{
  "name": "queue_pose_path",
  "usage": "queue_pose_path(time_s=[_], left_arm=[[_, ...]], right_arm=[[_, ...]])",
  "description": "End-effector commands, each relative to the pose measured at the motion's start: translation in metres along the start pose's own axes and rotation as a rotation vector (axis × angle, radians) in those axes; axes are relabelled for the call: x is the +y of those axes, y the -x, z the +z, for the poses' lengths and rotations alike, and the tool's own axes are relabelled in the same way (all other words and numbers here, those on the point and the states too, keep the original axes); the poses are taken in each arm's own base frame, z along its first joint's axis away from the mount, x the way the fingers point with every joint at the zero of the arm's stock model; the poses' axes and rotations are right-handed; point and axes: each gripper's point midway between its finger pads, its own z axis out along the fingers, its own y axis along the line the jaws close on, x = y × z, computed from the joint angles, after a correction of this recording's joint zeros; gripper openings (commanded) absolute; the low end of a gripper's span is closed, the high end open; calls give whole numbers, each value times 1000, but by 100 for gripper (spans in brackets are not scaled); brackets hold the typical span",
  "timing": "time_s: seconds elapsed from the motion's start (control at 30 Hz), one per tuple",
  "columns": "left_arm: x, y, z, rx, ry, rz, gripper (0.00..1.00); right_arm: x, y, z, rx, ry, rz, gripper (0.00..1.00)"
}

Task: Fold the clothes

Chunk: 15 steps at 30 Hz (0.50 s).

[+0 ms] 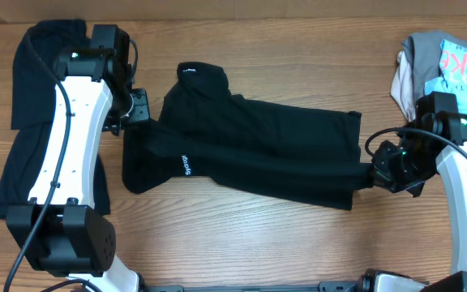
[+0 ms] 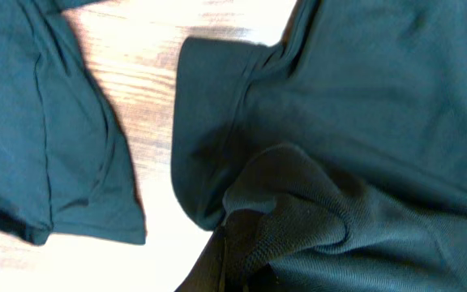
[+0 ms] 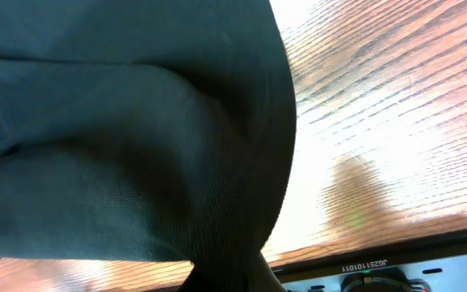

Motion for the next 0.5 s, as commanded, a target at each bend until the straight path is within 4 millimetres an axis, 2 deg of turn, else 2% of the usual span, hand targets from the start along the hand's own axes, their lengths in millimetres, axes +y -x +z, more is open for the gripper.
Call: queue_pose_path(time_s=[0.0, 0.1, 0.23, 0.37, 0.47], left_arm=[[13, -5, -4, 5, 44, 13, 4], [14, -8, -16, -15, 36, 11, 4], [13, -17, -44, -57, 2, 8, 4], [14, -39, -65, -57, -27, 9, 4], [19, -58, -73, -20, -19, 12, 4]], right_arm=[[-4, -2, -2, -8, -19, 0, 4], [1, -4, -12, -41, 13, -8, 4], [3, -15, -30, -81, 36, -17, 4], [-3, -40, -43, -82, 36, -14, 4], [-9, -60, -51, -84, 37, -13, 4]])
